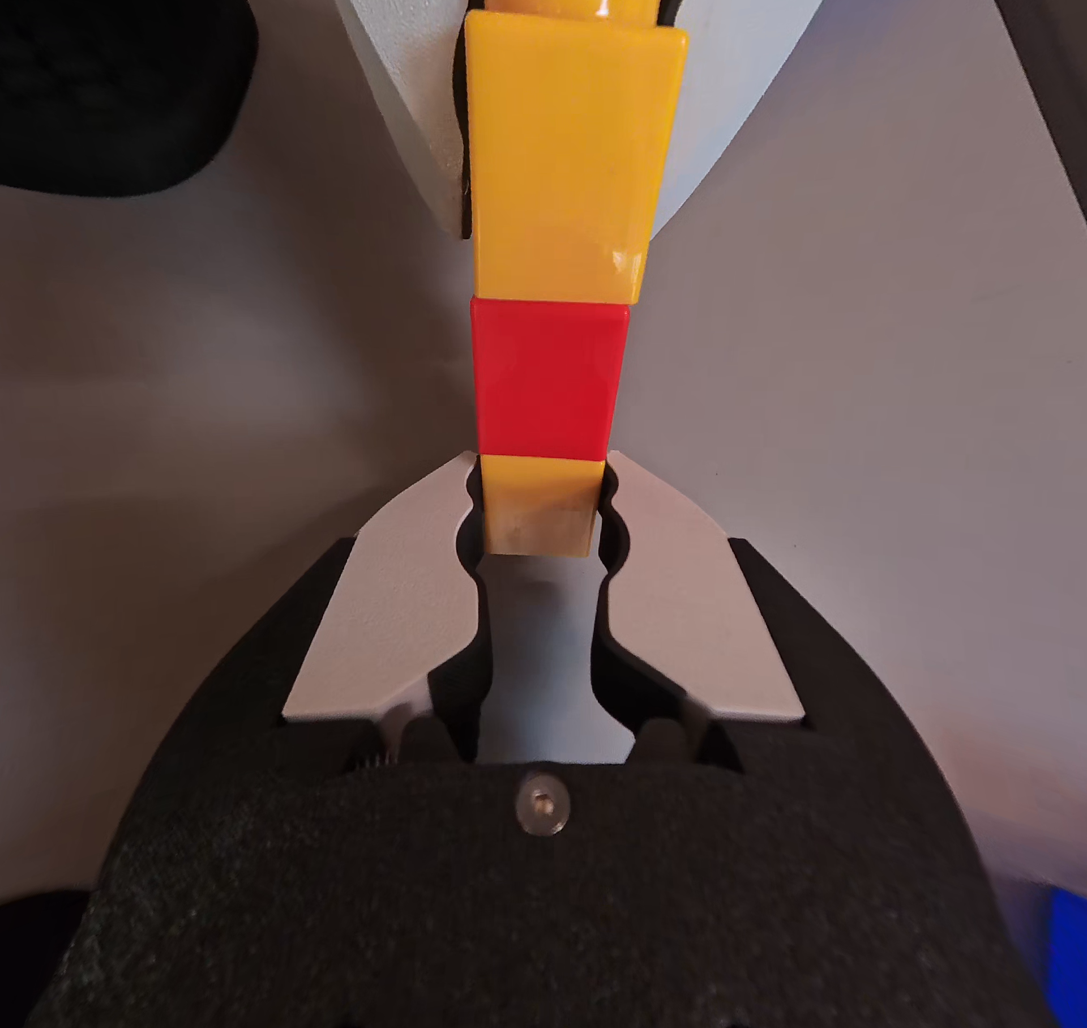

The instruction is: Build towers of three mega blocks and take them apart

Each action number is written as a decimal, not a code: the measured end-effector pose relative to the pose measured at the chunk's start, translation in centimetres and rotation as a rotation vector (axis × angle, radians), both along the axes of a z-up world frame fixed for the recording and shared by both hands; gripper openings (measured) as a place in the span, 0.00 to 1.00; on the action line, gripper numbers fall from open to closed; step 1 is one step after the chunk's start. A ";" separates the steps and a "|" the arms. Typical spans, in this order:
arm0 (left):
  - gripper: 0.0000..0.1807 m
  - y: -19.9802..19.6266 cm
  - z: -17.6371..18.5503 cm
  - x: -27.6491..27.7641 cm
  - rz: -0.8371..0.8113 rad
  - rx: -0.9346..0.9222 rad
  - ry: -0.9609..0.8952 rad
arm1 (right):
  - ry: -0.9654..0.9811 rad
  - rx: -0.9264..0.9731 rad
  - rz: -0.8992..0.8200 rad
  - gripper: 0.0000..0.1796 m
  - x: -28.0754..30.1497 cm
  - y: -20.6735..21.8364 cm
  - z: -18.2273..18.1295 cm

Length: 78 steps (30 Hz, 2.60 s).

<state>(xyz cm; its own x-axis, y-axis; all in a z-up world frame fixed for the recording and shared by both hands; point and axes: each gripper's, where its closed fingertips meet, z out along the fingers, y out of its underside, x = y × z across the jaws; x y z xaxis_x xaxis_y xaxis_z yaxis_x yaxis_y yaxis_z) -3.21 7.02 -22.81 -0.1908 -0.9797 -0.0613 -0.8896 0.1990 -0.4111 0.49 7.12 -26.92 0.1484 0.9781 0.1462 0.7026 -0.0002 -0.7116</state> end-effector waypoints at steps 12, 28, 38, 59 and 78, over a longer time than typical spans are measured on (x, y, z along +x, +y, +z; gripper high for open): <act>0.21 -0.3 -0.4 0.1 -0.039 0.045 0.038 | -0.023 -0.028 0.021 0.20 0.1 -0.5 -0.5; 0.20 0.2 0.5 0.7 0.022 -0.044 -0.075 | 0.084 -0.015 -0.010 0.21 0.0 0.2 1.4; 0.20 0.8 2.2 1.4 -0.001 0.001 -0.213 | 0.148 0.080 -0.028 0.29 -0.1 0.5 3.8; 0.21 -0.6 5.1 4.2 -0.118 0.073 -0.411 | 0.243 0.025 -0.001 0.20 -0.2 -0.2 5.4; 0.21 -0.9 4.8 4.1 -0.140 0.075 -0.401 | 0.229 0.004 0.018 0.20 -0.3 -0.6 5.0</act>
